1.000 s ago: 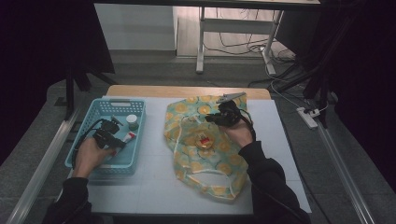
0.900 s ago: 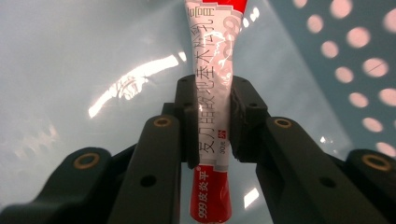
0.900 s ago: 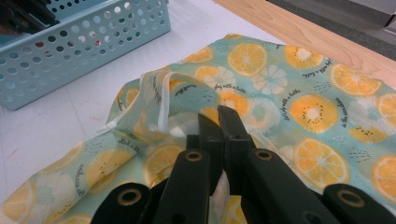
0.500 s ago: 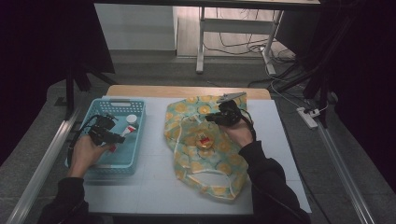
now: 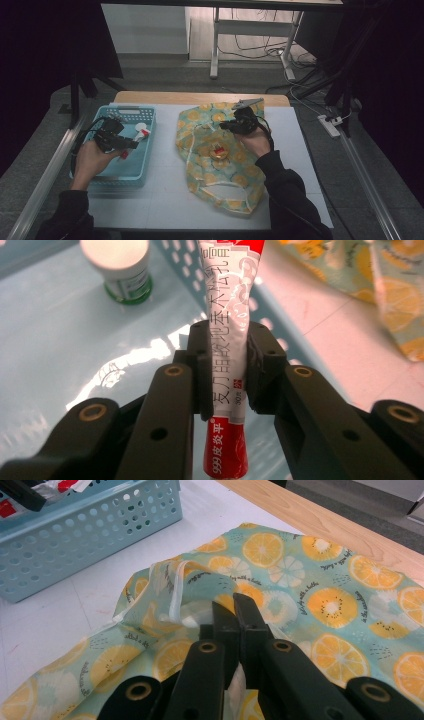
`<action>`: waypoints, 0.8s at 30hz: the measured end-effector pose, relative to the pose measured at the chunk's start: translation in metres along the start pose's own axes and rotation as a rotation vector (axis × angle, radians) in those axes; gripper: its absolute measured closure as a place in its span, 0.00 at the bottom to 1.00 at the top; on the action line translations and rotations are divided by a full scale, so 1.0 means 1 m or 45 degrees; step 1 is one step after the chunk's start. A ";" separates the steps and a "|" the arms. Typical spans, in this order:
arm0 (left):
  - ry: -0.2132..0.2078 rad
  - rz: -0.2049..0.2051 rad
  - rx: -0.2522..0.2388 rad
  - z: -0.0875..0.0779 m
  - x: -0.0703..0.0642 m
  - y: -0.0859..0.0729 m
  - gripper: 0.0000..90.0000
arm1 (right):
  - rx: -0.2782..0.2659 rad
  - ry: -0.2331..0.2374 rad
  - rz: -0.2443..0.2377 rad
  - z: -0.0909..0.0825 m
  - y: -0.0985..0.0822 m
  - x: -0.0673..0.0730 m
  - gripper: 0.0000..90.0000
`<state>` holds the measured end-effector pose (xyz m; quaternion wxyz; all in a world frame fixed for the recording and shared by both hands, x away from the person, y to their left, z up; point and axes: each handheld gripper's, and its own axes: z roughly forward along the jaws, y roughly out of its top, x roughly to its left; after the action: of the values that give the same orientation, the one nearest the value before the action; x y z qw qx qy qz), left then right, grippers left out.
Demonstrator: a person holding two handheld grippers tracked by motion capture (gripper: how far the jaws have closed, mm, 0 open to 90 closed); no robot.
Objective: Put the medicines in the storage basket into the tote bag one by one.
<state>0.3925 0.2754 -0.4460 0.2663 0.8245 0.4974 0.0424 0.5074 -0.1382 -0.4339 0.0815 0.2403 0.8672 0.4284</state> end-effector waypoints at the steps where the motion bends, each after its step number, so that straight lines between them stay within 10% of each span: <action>1: -0.012 0.002 -0.007 -0.001 -0.002 0.001 0.84 | -0.003 -0.001 -0.002 0.000 0.000 0.000 1.00; 24: -0.209 0.252 -0.051 0.014 -0.081 0.045 0.84 | -0.042 0.014 0.007 -0.008 0.005 0.000 1.00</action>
<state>0.3925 0.1848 -0.4208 0.3171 0.8648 0.3891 0.0108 0.5060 -0.1411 -0.4250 0.0797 0.2389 0.8598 0.4442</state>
